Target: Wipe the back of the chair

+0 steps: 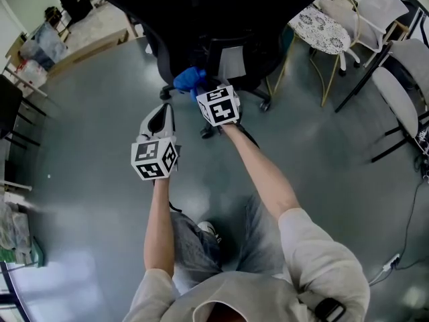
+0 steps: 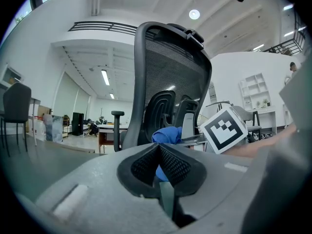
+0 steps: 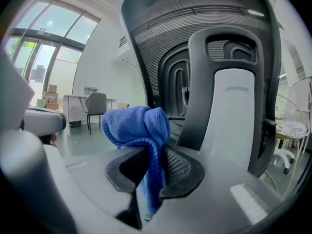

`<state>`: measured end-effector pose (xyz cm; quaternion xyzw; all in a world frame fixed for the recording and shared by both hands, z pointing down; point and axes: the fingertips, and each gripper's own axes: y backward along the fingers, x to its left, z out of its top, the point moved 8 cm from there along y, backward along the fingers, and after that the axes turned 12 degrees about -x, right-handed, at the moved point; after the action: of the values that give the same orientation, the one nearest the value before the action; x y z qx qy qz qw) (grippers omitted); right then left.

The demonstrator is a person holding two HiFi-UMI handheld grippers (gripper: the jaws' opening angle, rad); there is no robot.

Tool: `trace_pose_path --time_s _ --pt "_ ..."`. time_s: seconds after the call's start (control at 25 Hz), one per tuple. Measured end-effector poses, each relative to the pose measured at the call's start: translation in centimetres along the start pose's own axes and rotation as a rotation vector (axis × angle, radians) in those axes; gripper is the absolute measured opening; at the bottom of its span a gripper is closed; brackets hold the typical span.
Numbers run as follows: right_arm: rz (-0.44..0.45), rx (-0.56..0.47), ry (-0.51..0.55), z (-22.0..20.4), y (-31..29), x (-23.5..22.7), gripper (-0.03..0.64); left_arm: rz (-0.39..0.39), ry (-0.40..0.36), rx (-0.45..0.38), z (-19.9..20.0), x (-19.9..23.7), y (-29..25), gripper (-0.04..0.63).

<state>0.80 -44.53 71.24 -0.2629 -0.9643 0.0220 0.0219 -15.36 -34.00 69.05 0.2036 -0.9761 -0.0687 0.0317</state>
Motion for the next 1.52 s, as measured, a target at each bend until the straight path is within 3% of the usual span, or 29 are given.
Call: trace_pose_path --time_s 0.36,0.92,1.36,1.52 --pt "-0.077 0.028 0.013 -0.8 0.4 -3.3 0.067 -0.02 0.005 -0.016 0.3 0.0 0.1 0.005" --pt "-0.115 0.055 0.045 -1.2 4.0 -7.0 0.067 -0.047 0.011 -0.012 0.1 -1.7 -0.9 0.005" --pt "-0.211 0.092 0.044 -1.8 6.6 -13.2 0.067 -0.09 0.003 0.002 -0.4 -3.1 -1.9 0.005" --pt "-0.294 0.103 0.018 -2.1 7.0 -16.6 0.067 -0.086 0.002 0.0 -0.3 -2.8 -1.9 0.005"
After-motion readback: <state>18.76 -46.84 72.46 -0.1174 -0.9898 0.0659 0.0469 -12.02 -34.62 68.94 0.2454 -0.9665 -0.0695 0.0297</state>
